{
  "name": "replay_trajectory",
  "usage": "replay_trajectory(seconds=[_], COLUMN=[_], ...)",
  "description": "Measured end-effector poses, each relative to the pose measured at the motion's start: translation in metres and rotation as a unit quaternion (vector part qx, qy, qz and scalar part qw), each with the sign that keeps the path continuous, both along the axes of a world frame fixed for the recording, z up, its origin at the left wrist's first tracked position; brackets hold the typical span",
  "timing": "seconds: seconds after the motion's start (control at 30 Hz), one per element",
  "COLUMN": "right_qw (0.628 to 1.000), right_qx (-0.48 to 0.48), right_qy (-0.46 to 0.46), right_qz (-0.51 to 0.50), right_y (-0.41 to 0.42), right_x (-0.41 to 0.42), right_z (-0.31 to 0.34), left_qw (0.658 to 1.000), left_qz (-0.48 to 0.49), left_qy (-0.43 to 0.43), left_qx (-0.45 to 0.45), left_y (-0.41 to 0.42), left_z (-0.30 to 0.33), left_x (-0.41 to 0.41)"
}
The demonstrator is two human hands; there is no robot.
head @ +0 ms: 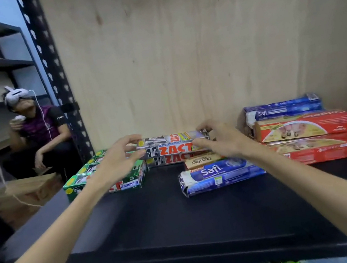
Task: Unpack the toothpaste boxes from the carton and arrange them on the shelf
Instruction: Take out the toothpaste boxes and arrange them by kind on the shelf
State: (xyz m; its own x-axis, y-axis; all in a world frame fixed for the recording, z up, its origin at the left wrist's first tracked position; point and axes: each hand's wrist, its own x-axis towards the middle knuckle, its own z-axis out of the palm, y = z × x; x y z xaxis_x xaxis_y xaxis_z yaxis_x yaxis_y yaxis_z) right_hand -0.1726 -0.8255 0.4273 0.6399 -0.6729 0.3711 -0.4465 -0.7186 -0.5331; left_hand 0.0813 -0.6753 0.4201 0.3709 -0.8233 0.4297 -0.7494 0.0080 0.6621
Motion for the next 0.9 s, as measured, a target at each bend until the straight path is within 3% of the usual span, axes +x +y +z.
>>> replay_trajectory(seconds=[0.2, 0.6, 0.73, 0.9], right_qw=[0.999, 0.993, 0.995, 0.997], right_qx=[-0.047, -0.012, 0.004, 0.032], right_qy=[-0.002, 0.118, 0.095, 0.064], right_qz=[0.001, 0.015, 0.018, 0.009], right_y=[-0.006, -0.006, -0.008, -0.006], right_x=[0.002, -0.016, -0.012, -0.005], right_z=[-0.015, -0.013, -0.013, -0.012], left_qw=[0.994, 0.973, 0.962, 0.968], left_qz=[-0.002, -0.021, -0.006, 0.012], left_qy=[-0.098, -0.196, -0.236, -0.216], left_qx=[0.042, 0.116, 0.139, 0.124], left_y=[-0.008, 0.002, -0.004, -0.006], left_z=[-0.013, -0.016, -0.018, -0.022], left_x=[0.006, 0.003, -0.002, -0.001])
